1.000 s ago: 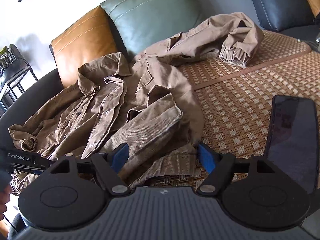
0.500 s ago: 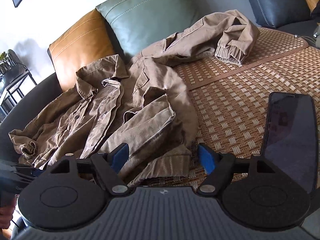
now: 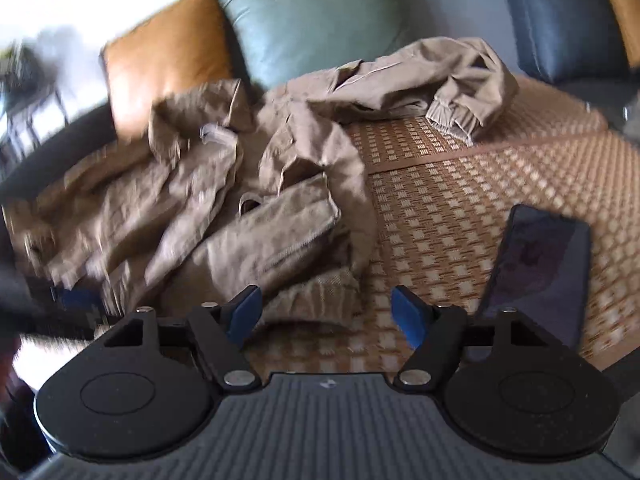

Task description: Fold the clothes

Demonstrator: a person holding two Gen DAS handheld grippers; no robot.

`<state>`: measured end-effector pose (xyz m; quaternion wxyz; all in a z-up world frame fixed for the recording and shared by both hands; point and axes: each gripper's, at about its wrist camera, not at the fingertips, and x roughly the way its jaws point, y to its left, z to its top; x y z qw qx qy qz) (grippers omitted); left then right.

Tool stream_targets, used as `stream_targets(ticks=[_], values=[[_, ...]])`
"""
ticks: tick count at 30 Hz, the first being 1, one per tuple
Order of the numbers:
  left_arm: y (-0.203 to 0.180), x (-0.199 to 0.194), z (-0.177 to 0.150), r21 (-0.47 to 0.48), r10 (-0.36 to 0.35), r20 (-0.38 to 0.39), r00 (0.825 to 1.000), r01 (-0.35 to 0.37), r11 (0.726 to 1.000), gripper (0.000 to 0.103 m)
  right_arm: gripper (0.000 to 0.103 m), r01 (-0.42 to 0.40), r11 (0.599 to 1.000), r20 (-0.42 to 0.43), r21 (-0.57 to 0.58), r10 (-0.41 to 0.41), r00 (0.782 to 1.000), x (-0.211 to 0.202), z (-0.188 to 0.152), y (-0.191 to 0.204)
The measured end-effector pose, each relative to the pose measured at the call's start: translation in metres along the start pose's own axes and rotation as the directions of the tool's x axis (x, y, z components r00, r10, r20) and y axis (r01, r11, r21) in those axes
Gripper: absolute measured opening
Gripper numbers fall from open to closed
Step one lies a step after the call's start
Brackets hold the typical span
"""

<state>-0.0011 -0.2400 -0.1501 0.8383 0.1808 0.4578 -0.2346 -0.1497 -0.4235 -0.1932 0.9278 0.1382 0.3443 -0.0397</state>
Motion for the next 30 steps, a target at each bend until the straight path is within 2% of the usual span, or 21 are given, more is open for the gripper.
stream_targets(ticks=[2, 4, 5, 8, 9, 15, 16, 19, 20, 21, 22, 23, 26, 30], values=[[0.003, -0.003, 0.0, -0.005, -0.012, -0.006, 1.0, 0.012, 1.0, 0.042, 0.063, 0.023, 0.997, -0.025, -0.073, -0.025, 0.999, -0.004, -0.002, 0.005], [0.004, -0.006, -0.001, 0.002, -0.023, -0.007, 1.0, 0.023, 1.0, 0.043, 0.058, 0.031, 0.991, -0.047, -0.131, -0.038, 0.998, -0.006, -0.003, 0.009], [0.004, -0.009, -0.002, 0.01, -0.024, -0.003, 1.0, 0.024, 1.0, 0.057, 0.058, 0.035, 0.987, -0.057, -0.157, -0.045, 0.997, -0.007, -0.004, 0.011], [-0.005, -0.01, -0.003, 0.062, -0.005, 0.015, 1.0, 0.004, 0.998, 0.066, 0.058, 0.044, 0.979, -0.063, -0.201, -0.058, 0.996, -0.006, -0.006, 0.013], [-0.009, -0.006, -0.003, 0.08, 0.005, 0.015, 1.0, -0.006, 0.997, 0.067, 0.058, 0.047, 0.978, -0.061, -0.203, -0.06, 0.996, -0.004, -0.006, 0.012], [-0.009, 0.01, 0.004, 0.049, 0.029, 0.031, 0.999, -0.031, 0.998, 0.071, 0.058, 0.045, 0.971, -0.047, -0.236, -0.057, 0.997, 0.021, -0.001, 0.018], [-0.009, 0.011, 0.004, 0.056, 0.03, 0.033, 0.999, -0.032, 0.998, 0.07, 0.058, 0.049, 0.968, -0.036, -0.244, -0.06, 0.998, 0.023, -0.001, 0.02], [-0.007, 0.01, 0.004, 0.049, 0.031, 0.037, 0.999, -0.033, 0.998, 0.054, 0.056, 0.061, 0.969, -0.004, -0.241, -0.064, 0.998, 0.027, 0.002, 0.023], [-0.005, 0.009, 0.005, 0.038, 0.037, 0.04, 0.999, -0.038, 0.999, 0.037, 0.044, 0.065, 0.97, 0.008, -0.235, -0.065, 0.998, 0.027, 0.003, 0.023], [-0.003, 0.008, 0.006, 0.025, 0.044, 0.039, 0.998, -0.045, 0.999, 0.023, 0.037, 0.068, 0.973, 0.022, -0.221, -0.064, 0.998, 0.025, 0.005, 0.023], [0.0, 0.006, 0.006, 0.008, 0.034, 0.033, 0.999, -0.034, 0.999, 0.02, 0.033, 0.067, 0.976, 0.035, -0.206, -0.061, 0.998, 0.024, 0.007, 0.023], [0.003, 0.004, 0.007, -0.009, 0.02, 0.027, 0.999, -0.02, 1.0, 0.016, 0.021, 0.054, 0.981, 0.043, -0.186, -0.047, 0.998, 0.021, 0.01, 0.022], [0.011, -0.012, 0.01, -0.026, -0.025, 0.039, 0.999, 0.026, 0.999, 0.011, 0.017, -0.014, 0.994, 0.056, -0.11, 0.02, 0.998, 0.006, 0.022, 0.016], [0.02, -0.048, 0.012, 0.002, -0.094, 0.07, 0.993, 0.094, 0.996, 0.01, 0.013, -0.106, 0.994, 0.089, 0.0, 0.105, 0.99, -0.022, 0.044, 0.001]])
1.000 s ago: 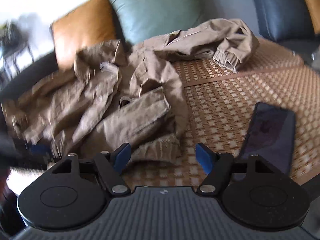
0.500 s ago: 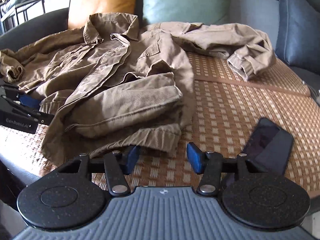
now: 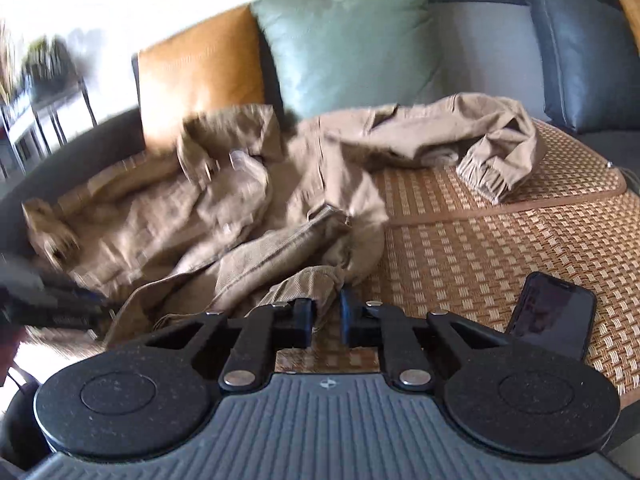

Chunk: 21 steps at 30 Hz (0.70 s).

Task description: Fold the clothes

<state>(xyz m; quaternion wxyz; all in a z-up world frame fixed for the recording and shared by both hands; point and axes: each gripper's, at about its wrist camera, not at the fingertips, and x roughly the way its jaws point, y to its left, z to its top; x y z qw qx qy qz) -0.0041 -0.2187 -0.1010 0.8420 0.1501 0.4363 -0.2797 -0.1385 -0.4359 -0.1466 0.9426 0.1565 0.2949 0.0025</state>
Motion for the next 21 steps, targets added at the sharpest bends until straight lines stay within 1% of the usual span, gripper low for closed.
stream_targets(ticks=[2, 3, 5, 6, 8, 9, 10, 11, 12, 13, 14, 15, 16, 17, 19, 20, 21], values=[[0.0, -0.017, 0.001, 0.041, -0.037, -0.002, 0.999, 0.037, 0.998, 0.01, 0.012, -0.037, 0.998, 0.016, 0.057, 0.036, 0.999, -0.016, 0.012, -0.008], [0.001, -0.024, 0.0, 0.065, -0.052, -0.009, 0.999, 0.053, 0.996, 0.01, 0.012, -0.04, 0.997, 0.02, 0.062, 0.039, 0.999, -0.023, 0.016, -0.009], [0.0, -0.034, -0.002, 0.117, -0.079, -0.031, 0.996, 0.083, 0.99, 0.011, 0.011, -0.025, 0.999, 0.001, 0.042, 0.025, 1.0, -0.031, 0.019, -0.007], [-0.003, -0.032, -0.006, 0.152, -0.087, -0.06, 0.994, 0.096, 0.984, 0.011, 0.011, -0.014, 0.999, -0.017, 0.029, 0.014, 1.0, -0.033, 0.019, -0.005], [-0.007, -0.026, -0.017, 0.223, -0.098, -0.121, 0.988, 0.123, 0.967, 0.012, 0.011, 0.015, 1.0, -0.08, -0.001, -0.015, 0.997, -0.029, 0.013, -0.001], [-0.01, -0.017, -0.023, 0.246, -0.093, -0.162, 0.982, 0.132, 0.96, 0.015, 0.011, 0.022, 1.0, -0.131, -0.005, -0.022, 0.991, -0.023, 0.008, -0.002], [-0.013, -0.006, -0.03, 0.265, -0.086, -0.205, 0.975, 0.14, 0.954, 0.015, 0.011, 0.028, 1.0, -0.183, -0.01, -0.03, 0.983, -0.016, 0.003, -0.003], [-0.016, 0.006, -0.038, 0.275, -0.071, -0.24, 0.968, 0.138, 0.952, 0.019, 0.012, 0.033, 0.999, -0.242, -0.017, -0.036, 0.97, -0.007, -0.004, -0.005], [-0.019, 0.017, -0.044, 0.283, -0.051, -0.261, 0.964, 0.127, 0.951, 0.029, 0.012, 0.039, 0.999, -0.293, -0.022, -0.044, 0.955, 0.002, -0.012, -0.006], [-0.021, 0.021, -0.048, 0.292, -0.041, -0.257, 0.966, 0.118, 0.949, 0.039, 0.015, 0.044, 0.999, -0.342, -0.028, -0.051, 0.938, 0.01, -0.02, -0.006], [-0.018, 0.019, -0.048, 0.276, -0.055, -0.249, 0.967, 0.126, 0.953, 0.043, 0.02, 0.047, 0.998, -0.379, -0.04, -0.058, 0.923, 0.016, -0.025, -0.005], [-0.015, 0.014, -0.048, 0.254, -0.074, -0.242, 0.967, 0.137, 0.957, 0.053, 0.02, 0.053, 0.997, -0.395, -0.052, -0.069, 0.916, 0.017, -0.027, -0.002], [-0.011, 0.01, -0.047, 0.232, -0.093, -0.234, 0.968, 0.149, 0.961, 0.058, 0.02, 0.056, 0.996, -0.394, -0.062, -0.076, 0.916, 0.015, -0.026, 0.001], [-0.004, 0.005, -0.047, 0.195, -0.124, -0.23, 0.965, 0.17, 0.966, 0.061, 0.031, 0.059, 0.996, -0.393, -0.073, -0.083, 0.916, 0.011, -0.024, 0.004], [0.009, -0.008, -0.05, 0.128, -0.159, -0.217, 0.963, 0.19, 0.973, 0.061, 0.046, 0.071, 0.991, -0.362, -0.113, -0.107, 0.926, -0.003, -0.015, 0.01], [0.014, -0.015, -0.051, 0.096, -0.168, -0.204, 0.965, 0.19, 0.977, 0.061, 0.048, 0.079, 0.989, -0.339, -0.129, -0.118, 0.933, -0.011, -0.01, 0.013], [0.019, -0.022, -0.052, 0.064, -0.174, -0.188, 0.966, 0.189, 0.98, 0.061, 0.048, 0.066, 0.99, -0.318, -0.128, -0.103, 0.943, -0.017, -0.004, 0.015]])
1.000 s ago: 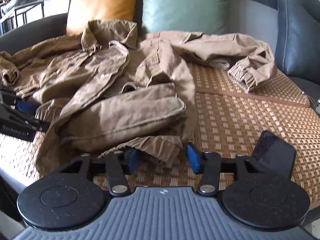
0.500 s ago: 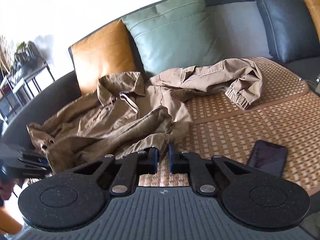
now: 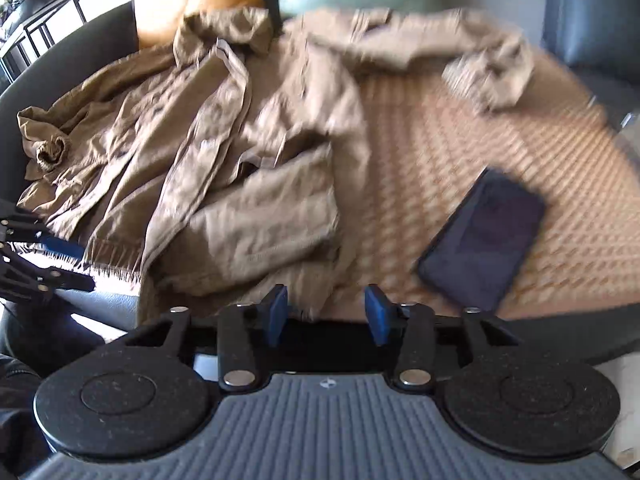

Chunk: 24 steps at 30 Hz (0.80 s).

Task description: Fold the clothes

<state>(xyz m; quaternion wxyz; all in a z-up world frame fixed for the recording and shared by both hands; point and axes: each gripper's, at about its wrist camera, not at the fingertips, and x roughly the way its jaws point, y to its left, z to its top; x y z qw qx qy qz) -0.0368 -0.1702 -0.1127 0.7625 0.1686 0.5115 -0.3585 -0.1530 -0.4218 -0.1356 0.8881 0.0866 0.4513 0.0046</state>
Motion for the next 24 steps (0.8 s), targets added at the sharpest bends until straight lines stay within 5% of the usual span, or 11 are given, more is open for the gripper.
stream_targets(ticks=[5, 12, 17, 22, 24], values=[[0.023, -0.031, 0.017, -0.13, 0.03, 0.15, 0.988, -0.01, 0.991, 0.061, 0.048, -0.066, 0.998, 0.123, -0.022, 0.068, 0.99, -0.036, 0.021, 0.008], [0.064, -0.043, 0.121, -0.219, 0.225, 0.329, 0.917, -0.158, 0.963, 0.067, 0.051, -0.177, 0.971, 0.157, -0.158, 0.202, 0.967, -0.014, 0.068, 0.053], [0.092, -0.007, 0.2, -0.21, 0.325, 0.333, 0.885, -0.266, 0.941, 0.071, 0.053, -0.127, 0.96, 0.194, -0.248, 0.178, 0.965, 0.012, 0.116, 0.06], [0.125, 0.047, 0.258, -0.193, 0.361, 0.299, 0.883, -0.314, 0.93, 0.075, 0.075, -0.014, 0.951, 0.245, -0.309, 0.094, 0.965, 0.057, 0.193, 0.026], [0.136, 0.072, 0.276, -0.166, 0.371, 0.278, 0.886, -0.336, 0.927, 0.075, 0.075, 0.004, 0.946, 0.245, -0.323, 0.079, 0.966, 0.082, 0.226, 0.007]])
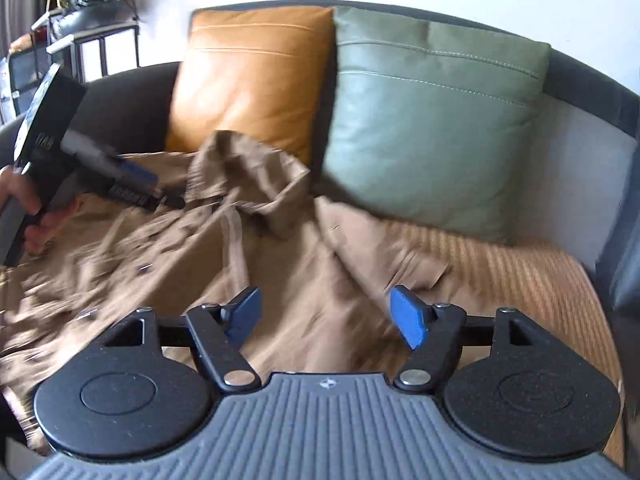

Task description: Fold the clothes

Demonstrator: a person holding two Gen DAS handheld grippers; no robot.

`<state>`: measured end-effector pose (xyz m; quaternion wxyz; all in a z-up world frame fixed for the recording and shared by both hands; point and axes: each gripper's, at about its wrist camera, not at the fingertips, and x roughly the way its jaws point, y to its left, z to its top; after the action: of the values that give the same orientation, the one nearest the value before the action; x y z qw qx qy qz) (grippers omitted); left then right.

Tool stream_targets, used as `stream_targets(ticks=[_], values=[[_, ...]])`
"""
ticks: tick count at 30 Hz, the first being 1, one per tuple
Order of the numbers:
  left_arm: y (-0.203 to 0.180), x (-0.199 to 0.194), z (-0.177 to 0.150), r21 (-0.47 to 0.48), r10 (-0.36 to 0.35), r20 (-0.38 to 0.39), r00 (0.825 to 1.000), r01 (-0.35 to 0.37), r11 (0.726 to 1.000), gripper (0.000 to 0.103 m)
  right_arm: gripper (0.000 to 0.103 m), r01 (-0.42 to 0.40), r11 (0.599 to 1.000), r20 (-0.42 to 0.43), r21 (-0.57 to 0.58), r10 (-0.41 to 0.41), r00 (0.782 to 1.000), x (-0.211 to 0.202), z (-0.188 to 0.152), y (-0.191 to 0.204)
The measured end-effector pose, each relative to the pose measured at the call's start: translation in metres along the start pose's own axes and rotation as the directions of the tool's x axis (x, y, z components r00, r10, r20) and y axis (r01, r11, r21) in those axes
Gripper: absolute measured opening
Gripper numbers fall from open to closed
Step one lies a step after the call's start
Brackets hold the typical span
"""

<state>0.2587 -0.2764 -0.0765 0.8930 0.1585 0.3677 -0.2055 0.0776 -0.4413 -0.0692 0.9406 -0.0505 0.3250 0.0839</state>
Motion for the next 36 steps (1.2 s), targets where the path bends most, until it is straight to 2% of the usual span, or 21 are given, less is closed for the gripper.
stream_targets(ticks=[2, 6, 10, 13, 14, 15, 16, 17, 18, 20, 21, 24, 27, 30, 31, 32, 36], values=[[-0.003, 0.027, 0.005, 0.046, 0.01, -0.018, 1.0, -0.009, 0.999, 0.075, 0.075, -0.011, 1.0, -0.027, -0.02, 0.011, 1.0, 0.04, 0.014, -0.021], [-0.008, 0.066, 0.007, 0.127, 0.027, -0.03, 0.999, -0.023, 0.992, 0.075, 0.075, -0.016, 0.999, -0.067, -0.04, 0.014, 0.998, 0.111, 0.03, -0.04], [-0.014, 0.089, 0.009, 0.186, 0.043, -0.05, 0.998, -0.033, 0.982, 0.075, 0.075, -0.061, 0.997, -0.075, -0.037, 0.058, 0.995, 0.161, 0.037, -0.045], [-0.017, 0.1, 0.01, 0.224, 0.051, -0.047, 0.998, -0.039, 0.974, 0.074, 0.075, -0.074, 0.994, -0.102, -0.077, 0.066, 0.993, 0.188, 0.039, -0.037], [-0.017, 0.103, 0.01, 0.232, 0.047, -0.049, 0.998, -0.034, 0.972, 0.068, 0.075, -0.075, 0.992, -0.106, -0.098, 0.065, 0.992, 0.194, 0.04, -0.034], [-0.017, 0.109, 0.011, 0.237, 0.044, -0.064, 0.997, -0.028, 0.971, 0.04, 0.075, -0.076, 0.99, -0.106, -0.116, 0.064, 0.992, 0.198, 0.04, -0.032], [-0.017, 0.114, 0.012, 0.241, 0.041, -0.081, 0.996, -0.021, 0.97, 0.021, 0.072, -0.079, 0.989, -0.113, -0.124, 0.065, 0.991, 0.202, 0.041, -0.03], [-0.015, 0.12, 0.013, 0.233, 0.046, -0.105, 0.993, -0.02, 0.972, 0.009, 0.064, -0.089, 0.988, -0.137, -0.124, 0.072, 0.988, 0.208, 0.043, -0.029], [-0.013, 0.123, 0.014, 0.218, 0.052, -0.11, 0.993, -0.027, 0.976, 0.005, 0.055, -0.096, 0.988, -0.17, -0.118, 0.076, 0.983, 0.213, 0.044, -0.03], [-0.005, 0.112, 0.019, 0.16, 0.031, -0.063, 0.998, -0.02, 0.987, 0.002, 0.001, -0.095, 0.991, -0.216, -0.094, 0.073, 0.974, 0.217, 0.048, -0.034], [0.001, 0.105, 0.023, 0.136, 0.016, -0.043, 0.999, -0.011, 0.991, 0.002, 0.002, -0.097, 0.992, -0.23, -0.076, 0.077, 0.97, 0.218, 0.05, -0.037], [0.019, 0.084, 0.036, 0.067, -0.025, 0.017, 1.0, 0.024, 0.997, 0.002, 0.002, -0.126, 0.992, -0.171, 0.021, 0.128, 0.977, 0.198, 0.06, -0.056], [0.034, 0.069, 0.048, 0.005, -0.049, 0.071, 0.996, 0.049, 0.999, 0.002, 0.001, -0.102, 0.989, -0.097, 0.11, 0.113, 0.989, 0.183, 0.067, -0.079], [0.045, 0.084, 0.057, -0.072, -0.027, 0.075, 0.997, 0.032, 0.997, 0.003, 0.001, -0.057, 0.967, -0.022, 0.249, 0.064, 0.998, 0.183, 0.072, -0.106], [0.049, 0.094, 0.059, -0.111, -0.028, 0.065, 0.997, 0.036, 0.993, 0.003, 0.001, -0.042, 0.957, -0.02, 0.286, 0.05, 0.999, 0.188, 0.072, -0.113], [0.052, 0.104, 0.06, -0.142, -0.028, 0.053, 0.998, 0.035, 0.989, 0.003, 0.001, -0.024, 0.954, -0.03, 0.3, 0.035, 0.999, 0.196, 0.071, -0.117], [0.048, 0.144, 0.055, -0.151, 0.002, 0.016, 1.0, 0.0, 0.989, 0.004, 0.001, 0.055, 0.951, -0.068, 0.304, -0.035, 0.997, 0.229, 0.065, -0.121]])
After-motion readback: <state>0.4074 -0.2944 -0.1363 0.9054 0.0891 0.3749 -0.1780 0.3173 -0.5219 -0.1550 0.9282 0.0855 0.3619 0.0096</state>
